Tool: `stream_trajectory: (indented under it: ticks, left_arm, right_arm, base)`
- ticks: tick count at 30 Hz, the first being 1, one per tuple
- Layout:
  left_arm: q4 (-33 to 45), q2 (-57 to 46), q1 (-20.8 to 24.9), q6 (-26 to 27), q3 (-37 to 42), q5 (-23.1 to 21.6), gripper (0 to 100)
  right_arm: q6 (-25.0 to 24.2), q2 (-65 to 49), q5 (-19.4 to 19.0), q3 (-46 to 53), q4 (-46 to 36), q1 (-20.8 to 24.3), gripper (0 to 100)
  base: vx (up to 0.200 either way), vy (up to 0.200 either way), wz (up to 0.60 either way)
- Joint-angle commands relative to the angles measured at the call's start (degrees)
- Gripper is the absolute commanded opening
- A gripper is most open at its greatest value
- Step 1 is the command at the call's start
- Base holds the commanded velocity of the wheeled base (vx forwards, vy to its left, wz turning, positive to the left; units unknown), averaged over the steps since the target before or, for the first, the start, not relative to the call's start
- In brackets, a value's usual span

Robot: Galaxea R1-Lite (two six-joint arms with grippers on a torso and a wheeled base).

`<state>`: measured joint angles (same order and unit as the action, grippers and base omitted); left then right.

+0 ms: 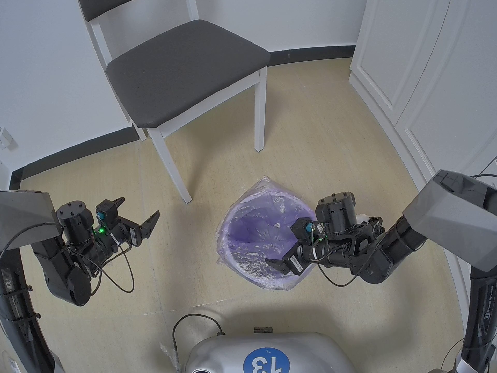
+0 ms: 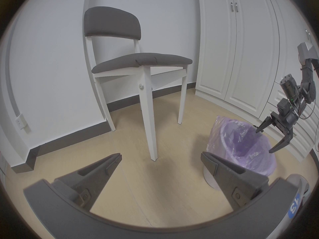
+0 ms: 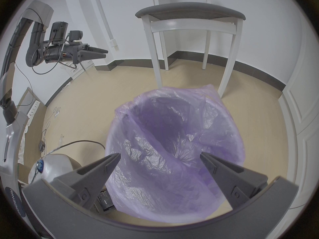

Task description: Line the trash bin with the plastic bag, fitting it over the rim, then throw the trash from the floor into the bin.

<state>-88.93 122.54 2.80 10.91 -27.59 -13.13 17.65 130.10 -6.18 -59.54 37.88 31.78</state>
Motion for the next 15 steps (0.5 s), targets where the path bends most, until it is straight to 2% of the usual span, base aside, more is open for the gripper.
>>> stream_trajectory:
  ticks: [1, 4, 5, 15]
  left_arm:
    - [-1.07, 0.86, -0.52, -0.01, -0.27, -0.05, 100]
    - [-1.07, 1.12, -0.52, 0.25, -0.27, -0.05, 100]
    - [-1.07, 1.12, -0.52, 0.25, -0.27, -0.05, 100]
    - [-1.07, 4.11, -0.96, 1.13, -1.50, 0.12, 100]
  right_arm:
    - [0.01, 1.83, -0.06, 0.12, 0.00, 0.30, 100]
    - [0.01, 2.88, -0.06, -0.31, 0.09, 0.56, 100]
    - [0.10, 3.14, 0.03, -0.40, 0.18, 0.56, 0]
    - [0.54, 1.74, 0.03, 1.27, 2.64, 0.56, 0]
  base:
    - [0.000, 0.000, 0.00]
    - [0.000, 0.000, 0.00]
    - [0.000, 0.000, 0.00]
    - [0.000, 0.000, 0.00]
